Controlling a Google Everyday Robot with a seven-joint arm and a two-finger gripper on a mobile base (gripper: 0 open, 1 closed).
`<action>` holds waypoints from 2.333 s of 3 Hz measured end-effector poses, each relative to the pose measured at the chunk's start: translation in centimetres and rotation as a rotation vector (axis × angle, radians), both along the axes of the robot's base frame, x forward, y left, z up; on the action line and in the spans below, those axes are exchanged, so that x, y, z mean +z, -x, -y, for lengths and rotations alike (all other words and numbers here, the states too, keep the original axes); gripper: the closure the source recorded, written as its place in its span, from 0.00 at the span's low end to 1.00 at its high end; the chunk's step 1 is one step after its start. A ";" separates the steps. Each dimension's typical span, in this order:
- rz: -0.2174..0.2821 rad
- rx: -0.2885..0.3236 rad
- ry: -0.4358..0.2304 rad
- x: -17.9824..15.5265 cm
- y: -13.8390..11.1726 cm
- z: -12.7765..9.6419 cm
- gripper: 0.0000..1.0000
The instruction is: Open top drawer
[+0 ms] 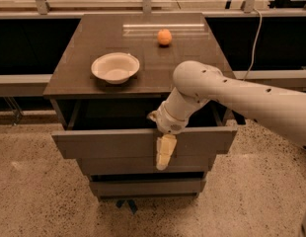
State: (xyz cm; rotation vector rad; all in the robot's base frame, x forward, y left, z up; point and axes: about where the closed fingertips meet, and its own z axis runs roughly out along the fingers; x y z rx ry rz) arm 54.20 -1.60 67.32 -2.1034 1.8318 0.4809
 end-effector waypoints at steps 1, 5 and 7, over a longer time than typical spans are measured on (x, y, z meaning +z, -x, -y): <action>-0.048 0.022 -0.021 0.3 -0.7 -0.4 0.18; -0.291 0.141 -0.124 2.0 5.2 -4.5 0.46; -0.287 0.157 -0.173 4.0 8.1 -5.0 0.09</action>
Offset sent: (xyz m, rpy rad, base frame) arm 0.0039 0.0264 0.0083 0.1049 0.1963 0.1209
